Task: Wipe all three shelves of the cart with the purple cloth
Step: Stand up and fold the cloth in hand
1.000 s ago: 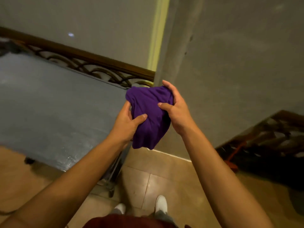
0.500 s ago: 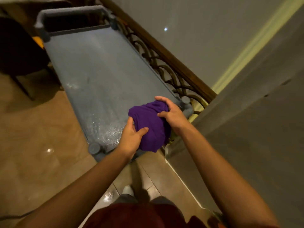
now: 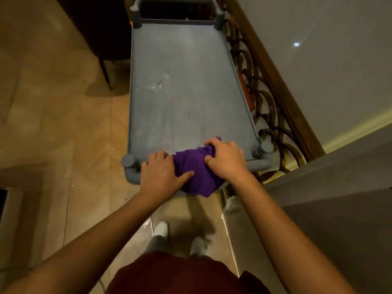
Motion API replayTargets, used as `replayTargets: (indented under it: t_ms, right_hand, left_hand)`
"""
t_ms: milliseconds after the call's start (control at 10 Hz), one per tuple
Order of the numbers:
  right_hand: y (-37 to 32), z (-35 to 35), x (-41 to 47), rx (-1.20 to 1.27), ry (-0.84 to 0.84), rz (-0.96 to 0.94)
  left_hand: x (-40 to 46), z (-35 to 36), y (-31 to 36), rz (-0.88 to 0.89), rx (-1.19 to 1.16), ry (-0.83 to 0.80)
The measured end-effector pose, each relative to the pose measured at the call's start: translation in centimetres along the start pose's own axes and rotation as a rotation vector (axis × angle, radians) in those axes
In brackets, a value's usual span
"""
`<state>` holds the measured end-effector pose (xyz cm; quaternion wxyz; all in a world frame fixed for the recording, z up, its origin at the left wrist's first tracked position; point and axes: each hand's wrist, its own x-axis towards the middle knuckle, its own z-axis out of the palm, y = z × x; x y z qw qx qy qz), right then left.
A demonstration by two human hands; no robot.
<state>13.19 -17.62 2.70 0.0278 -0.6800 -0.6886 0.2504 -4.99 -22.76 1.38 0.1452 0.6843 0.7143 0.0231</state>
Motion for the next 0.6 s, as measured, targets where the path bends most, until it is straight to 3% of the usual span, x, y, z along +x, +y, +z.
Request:
replayTargets:
  t_ms: [100,200,300,400,600]
  right_hand:
    - [1.0,-1.1,0.2,-0.110,-0.107,0.055]
    - [1.0,-1.0,-0.6,-0.164,-0.032,-0.034]
    - [0.8,-0.5,-1.7,-0.226,-0.137,-0.192]
    - [2.1,-0.9,-1.7,-0.295,-0.300,-0.192]
    - [1.1,-3.1,-0.5,-0.296,-0.440,-0.113]
  left_hand:
    - [0.0,-0.2,-0.6,0.000,-0.001,0.035]
    - [0.2,0.0,-0.1,0.246,-0.076,0.025]
    - [0.7,0.6,0.5,0.338,-0.082,-0.113]
    - [1.1,0.9,0.5,0.282,-0.215,-0.206]
    - [3.1,-0.3,-0.6,0.314,-0.307,-0.374]
